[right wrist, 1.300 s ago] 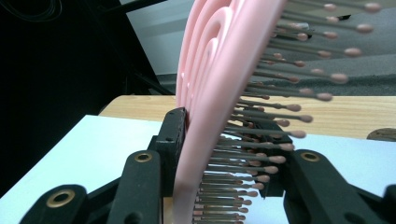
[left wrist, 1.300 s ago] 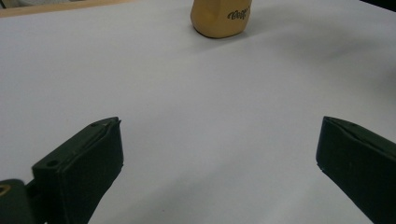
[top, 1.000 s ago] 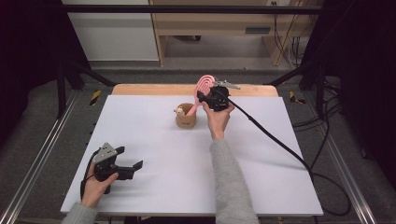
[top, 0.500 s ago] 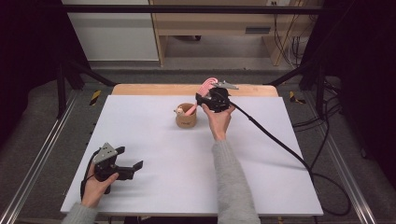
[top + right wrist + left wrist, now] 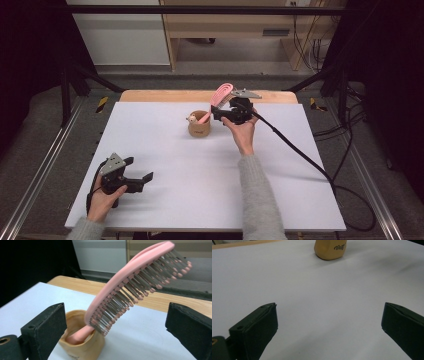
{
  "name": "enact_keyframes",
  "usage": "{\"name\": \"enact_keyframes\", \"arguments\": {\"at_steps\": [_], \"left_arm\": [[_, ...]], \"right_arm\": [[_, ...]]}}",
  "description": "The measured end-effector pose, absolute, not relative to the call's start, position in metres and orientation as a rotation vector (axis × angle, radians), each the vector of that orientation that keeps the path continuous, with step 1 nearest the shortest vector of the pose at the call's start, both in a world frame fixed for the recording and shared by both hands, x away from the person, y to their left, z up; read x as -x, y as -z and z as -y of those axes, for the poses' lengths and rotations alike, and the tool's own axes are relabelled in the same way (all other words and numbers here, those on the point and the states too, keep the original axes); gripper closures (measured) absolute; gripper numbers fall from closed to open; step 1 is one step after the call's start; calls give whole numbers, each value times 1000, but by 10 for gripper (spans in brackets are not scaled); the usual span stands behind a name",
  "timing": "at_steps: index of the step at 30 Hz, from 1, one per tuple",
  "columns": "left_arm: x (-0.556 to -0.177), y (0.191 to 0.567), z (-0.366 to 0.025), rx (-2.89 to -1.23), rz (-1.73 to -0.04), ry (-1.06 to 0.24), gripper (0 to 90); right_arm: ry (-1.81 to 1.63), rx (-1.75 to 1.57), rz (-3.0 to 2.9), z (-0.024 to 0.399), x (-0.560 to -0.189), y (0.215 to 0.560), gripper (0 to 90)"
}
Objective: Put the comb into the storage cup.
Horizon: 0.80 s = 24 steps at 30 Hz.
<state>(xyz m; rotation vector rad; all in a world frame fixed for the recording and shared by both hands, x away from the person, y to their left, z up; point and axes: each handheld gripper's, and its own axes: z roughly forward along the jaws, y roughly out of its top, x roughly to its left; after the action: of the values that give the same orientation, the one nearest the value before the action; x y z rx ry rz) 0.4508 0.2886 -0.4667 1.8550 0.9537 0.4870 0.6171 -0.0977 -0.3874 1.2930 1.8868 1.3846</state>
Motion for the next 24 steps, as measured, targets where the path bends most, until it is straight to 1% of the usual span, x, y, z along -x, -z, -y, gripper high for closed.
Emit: {"name": "enact_keyframes", "arguments": {"at_steps": [8, 18, 24], "left_arm": [[-451, 468, -288, -1862, -953, -487, 5], [-451, 468, -288, -1862, -947, -484, 4], [-451, 468, -288, -1861, -945, -482, 4]], "right_arm": [[-1403, -1234, -1927, 107, -599, 378, 4], [-1414, -1066, -2009, 111, -567, 368, 2], [-1456, -1032, -2031, 121, -552, 369, 2]]}}
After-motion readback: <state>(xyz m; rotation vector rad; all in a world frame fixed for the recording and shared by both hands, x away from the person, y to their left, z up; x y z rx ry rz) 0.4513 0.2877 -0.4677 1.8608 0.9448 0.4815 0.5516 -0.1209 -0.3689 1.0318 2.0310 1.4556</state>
